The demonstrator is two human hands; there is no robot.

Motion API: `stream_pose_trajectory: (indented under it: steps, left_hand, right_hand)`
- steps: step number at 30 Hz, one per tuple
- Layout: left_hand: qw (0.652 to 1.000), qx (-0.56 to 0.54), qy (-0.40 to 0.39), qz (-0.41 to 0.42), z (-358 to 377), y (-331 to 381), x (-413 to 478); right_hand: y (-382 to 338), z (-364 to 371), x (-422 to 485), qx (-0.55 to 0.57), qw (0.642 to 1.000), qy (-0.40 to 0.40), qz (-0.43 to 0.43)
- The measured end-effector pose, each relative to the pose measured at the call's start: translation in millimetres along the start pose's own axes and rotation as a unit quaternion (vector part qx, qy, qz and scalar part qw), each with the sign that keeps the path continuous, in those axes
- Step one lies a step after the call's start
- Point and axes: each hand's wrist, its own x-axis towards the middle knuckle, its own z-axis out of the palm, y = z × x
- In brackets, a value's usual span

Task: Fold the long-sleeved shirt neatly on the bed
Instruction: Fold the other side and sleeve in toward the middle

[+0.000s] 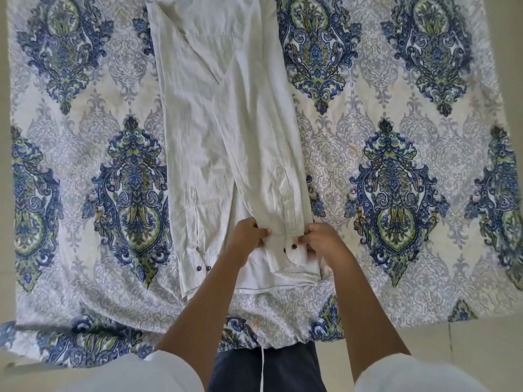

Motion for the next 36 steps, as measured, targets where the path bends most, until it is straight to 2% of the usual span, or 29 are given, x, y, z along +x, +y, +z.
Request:
stream_pose_trajectory:
  steps: [2, 4, 8, 11, 17, 21, 24, 26, 29, 33, 36]
  left_hand:
    - [0.999, 0.020, -0.039, 0.019, 5, 3, -3]
    - [0.998, -0.006, -0.050, 0.029, 11, 0, -5]
    - [0.999, -0.029, -0.019, -0.007, 13, -8, -2]
    - [1.000, -0.020, 0.001, -0.021, 10, -9, 2]
    - [0.995, -0.073, 0.045, -0.044, 6, -18, 3]
    - [0.993, -0.081, 0.060, -0.059, 9, -19, 4]
    - [0.991, -0.097, 0.046, -0.078, 7, -7, 6]
    - [0.990, -0.121, 0.050, -0.062, 0, 12, 11]
    - [0.979, -0.167, 0.110, -0.026, -13, 50, 32]
    - [0.976, -0.153, 0.157, 0.006, -29, 102, 67]
    - [0.978, -0.128, 0.162, -0.015, -42, 120, 84]
  right_hand:
    - [0, -10, -4, 0.009, 1.000, 0.006, 0.004]
    - [9, -20, -8, 0.051, 0.998, -0.001, 0.033]
    - [32, -14, -5, 0.078, 0.994, 0.010, 0.081]
    - [36, -7, 2, 0.082, 0.993, 0.016, 0.084]
    - [37, -9, 3, 0.094, 0.991, -0.025, 0.094]
    - [33, -10, 4, 0.060, 0.993, -0.039, 0.096]
    - [21, -13, 1, 0.039, 0.997, -0.040, 0.056]
    - [9, -18, 4, 0.069, 0.998, 0.001, 0.003]
    - [-24, -25, 13, 0.100, 0.993, 0.038, -0.045]
    - [-77, -25, 33, -0.003, 0.992, 0.077, -0.105]
    - [-107, -23, 48, 0.000, 0.989, 0.082, -0.119]
